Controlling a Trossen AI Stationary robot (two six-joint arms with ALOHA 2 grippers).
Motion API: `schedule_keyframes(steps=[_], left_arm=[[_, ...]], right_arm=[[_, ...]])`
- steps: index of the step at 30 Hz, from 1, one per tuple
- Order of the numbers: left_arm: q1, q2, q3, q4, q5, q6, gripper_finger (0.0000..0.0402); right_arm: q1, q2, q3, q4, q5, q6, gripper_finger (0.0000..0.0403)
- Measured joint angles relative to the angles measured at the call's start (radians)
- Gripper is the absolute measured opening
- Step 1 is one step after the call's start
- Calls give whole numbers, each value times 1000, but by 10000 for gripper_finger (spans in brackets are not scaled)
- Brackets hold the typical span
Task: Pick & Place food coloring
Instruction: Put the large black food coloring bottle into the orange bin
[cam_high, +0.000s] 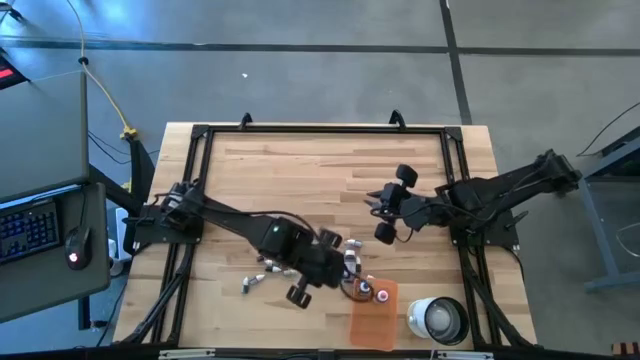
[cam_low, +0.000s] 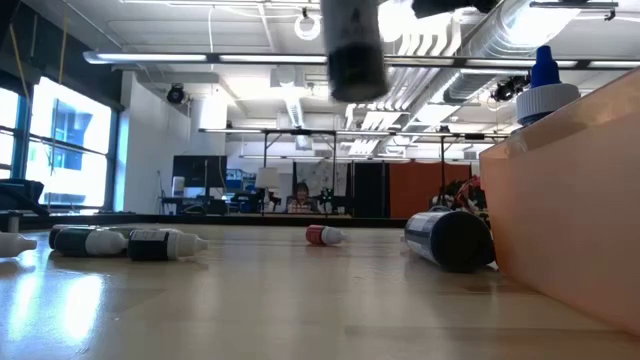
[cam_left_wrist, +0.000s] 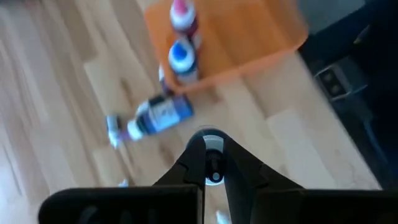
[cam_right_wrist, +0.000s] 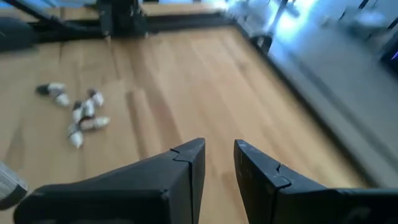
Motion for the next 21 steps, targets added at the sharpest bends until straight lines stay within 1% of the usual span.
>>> schedule_keyframes(steps=[3, 5, 8, 9, 11, 13, 15, 17, 20, 21], left_arm=[[-14, 0, 0, 70, -10, 22, 19], [-19, 14, 0, 119, -10, 40, 19], [-18, 32, -4, 179, -8, 46, 20], [-18, 43, -4, 198, -7, 46, 20], [-17, 63, 1, 263, -10, 47, 20], [-18, 77, -4, 254, -12, 46, 20], [-13, 107, 1, 319, -5, 52, 20], [-11, 115, -6, 306, -5, 51, 19], [-11, 133, 2, 390, 6, 42, 19], [-11, 135, 2, 379, 2, 42, 19]], right_arm=[[11, -34, -1, -146, -45, 163, 78], [31, -55, -8, -227, -16, 270, 78], [72, -87, -47, -315, 57, 373, 78], [85, -102, -66, -328, 62, 401, 78], [109, -139, -108, -343, 40, 456, 78], [129, -177, -142, -337, 19, 499, 78], [154, -223, -175, -335, 16, 521, 78], [169, -263, -198, -332, 53, 522, 78], [189, -333, -238, -316, 109, 507, 78], [190, -352, -248, -306, 121, 500, 78]])
